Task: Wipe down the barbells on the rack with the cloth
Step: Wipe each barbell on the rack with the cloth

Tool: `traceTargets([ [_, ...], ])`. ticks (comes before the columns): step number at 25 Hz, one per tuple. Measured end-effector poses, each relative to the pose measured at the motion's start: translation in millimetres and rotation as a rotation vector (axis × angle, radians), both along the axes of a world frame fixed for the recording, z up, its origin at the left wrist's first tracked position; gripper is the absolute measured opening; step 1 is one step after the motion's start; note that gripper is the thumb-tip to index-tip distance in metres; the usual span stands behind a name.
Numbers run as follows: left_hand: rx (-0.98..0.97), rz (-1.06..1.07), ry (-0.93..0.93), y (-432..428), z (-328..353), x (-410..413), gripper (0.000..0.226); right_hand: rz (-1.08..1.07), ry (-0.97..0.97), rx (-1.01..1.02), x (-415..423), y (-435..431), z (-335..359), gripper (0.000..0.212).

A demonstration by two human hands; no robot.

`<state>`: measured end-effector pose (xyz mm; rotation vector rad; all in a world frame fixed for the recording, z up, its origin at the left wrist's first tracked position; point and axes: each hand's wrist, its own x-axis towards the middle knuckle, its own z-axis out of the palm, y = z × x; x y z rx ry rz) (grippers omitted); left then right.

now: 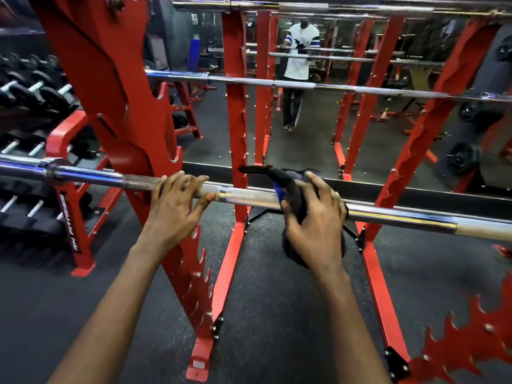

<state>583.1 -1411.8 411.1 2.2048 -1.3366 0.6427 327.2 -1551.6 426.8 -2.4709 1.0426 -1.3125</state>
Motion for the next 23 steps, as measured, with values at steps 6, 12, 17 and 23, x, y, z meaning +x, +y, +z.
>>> traceTargets([
  [6, -0.040, 0.022, 0.069, 15, -4, 16, 0.049, -0.111, -0.071, 0.010, 43, 24, 4, 0.037],
  [12, -0.028, -0.011, 0.020, 16, 2, 20, 0.047, 0.014, -0.025, -0.072, 52, 29, -4, 0.041],
  [17, 0.083, -0.044, -0.032, 26, 24, 35, 0.051, -0.148, -0.122, 0.040, 70, 33, 7, 0.037],
  [23, 0.088, -0.205, -0.069, 48, 16, 72, 0.054, -0.002, 0.001, -0.081, 124, 80, -8, 0.048],
])
